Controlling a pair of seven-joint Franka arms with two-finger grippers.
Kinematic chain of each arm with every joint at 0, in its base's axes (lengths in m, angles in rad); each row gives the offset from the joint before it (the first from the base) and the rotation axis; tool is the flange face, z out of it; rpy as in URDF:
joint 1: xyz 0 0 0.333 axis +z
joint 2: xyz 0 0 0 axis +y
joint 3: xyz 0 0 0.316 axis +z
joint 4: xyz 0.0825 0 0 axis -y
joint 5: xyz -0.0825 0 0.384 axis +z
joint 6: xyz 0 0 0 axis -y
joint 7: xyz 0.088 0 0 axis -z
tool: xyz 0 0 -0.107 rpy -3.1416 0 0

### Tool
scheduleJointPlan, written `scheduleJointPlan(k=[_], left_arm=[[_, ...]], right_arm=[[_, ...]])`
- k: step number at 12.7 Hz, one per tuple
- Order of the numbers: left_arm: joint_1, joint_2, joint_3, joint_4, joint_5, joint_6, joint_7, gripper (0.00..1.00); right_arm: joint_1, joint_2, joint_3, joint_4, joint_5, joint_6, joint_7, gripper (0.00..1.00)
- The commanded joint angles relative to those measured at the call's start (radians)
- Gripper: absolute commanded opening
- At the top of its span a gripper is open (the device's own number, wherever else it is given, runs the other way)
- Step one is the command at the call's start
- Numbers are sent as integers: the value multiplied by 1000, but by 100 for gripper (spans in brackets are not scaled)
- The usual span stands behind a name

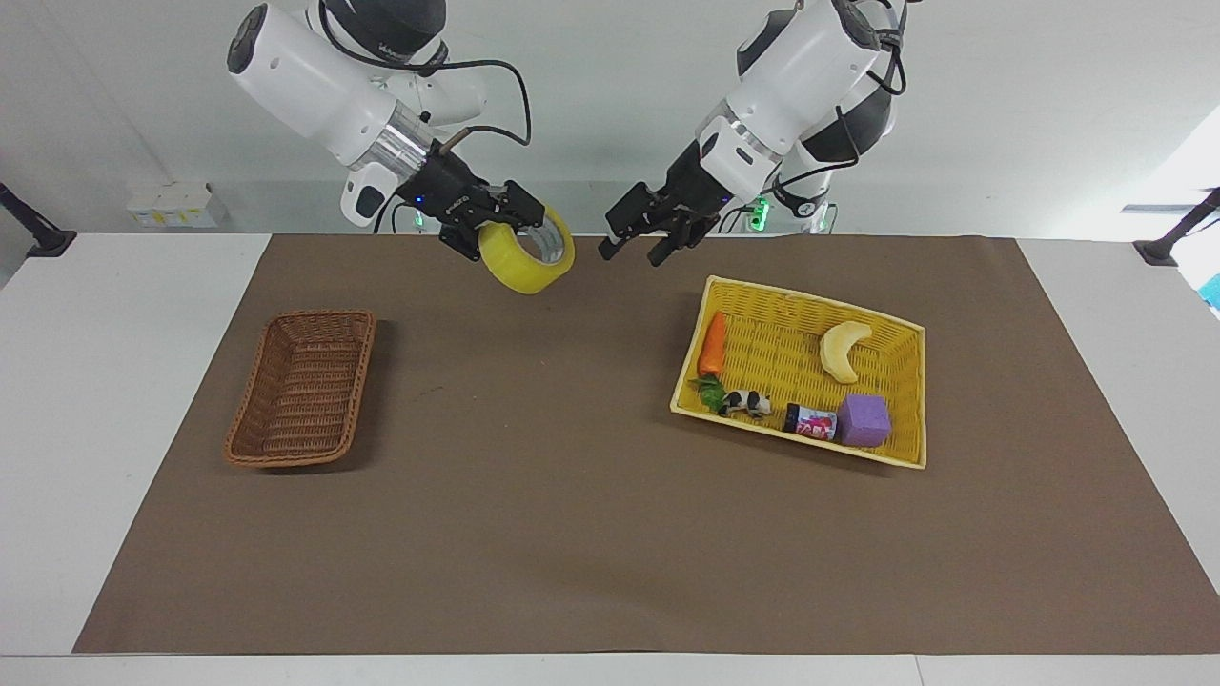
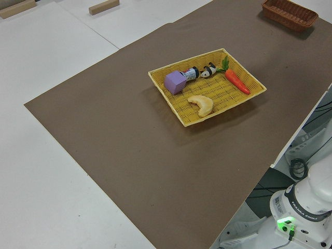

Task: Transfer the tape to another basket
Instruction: 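Open the left gripper and withdraw while the right gripper carries the tape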

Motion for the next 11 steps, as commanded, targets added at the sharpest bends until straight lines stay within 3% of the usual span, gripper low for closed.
scheduleJointPlan(k=[1,5,8,11], left_arm=[[93,-4,-6,3,39,-97,110,100],[234,-5,3,6,177,-189,344,100],[327,-7,8,19,297,-218,505,100],[418,-7,8,20,387,-243,589,100]], right_arm=[[-38,-9,7,-3,7,-13,-37,0],[-143,-11,-4,2,2,-82,-127,0],[-263,-18,-2,-7,-134,-142,-222,0],[-380,35,-2,-18,-151,-125,-252,0]])
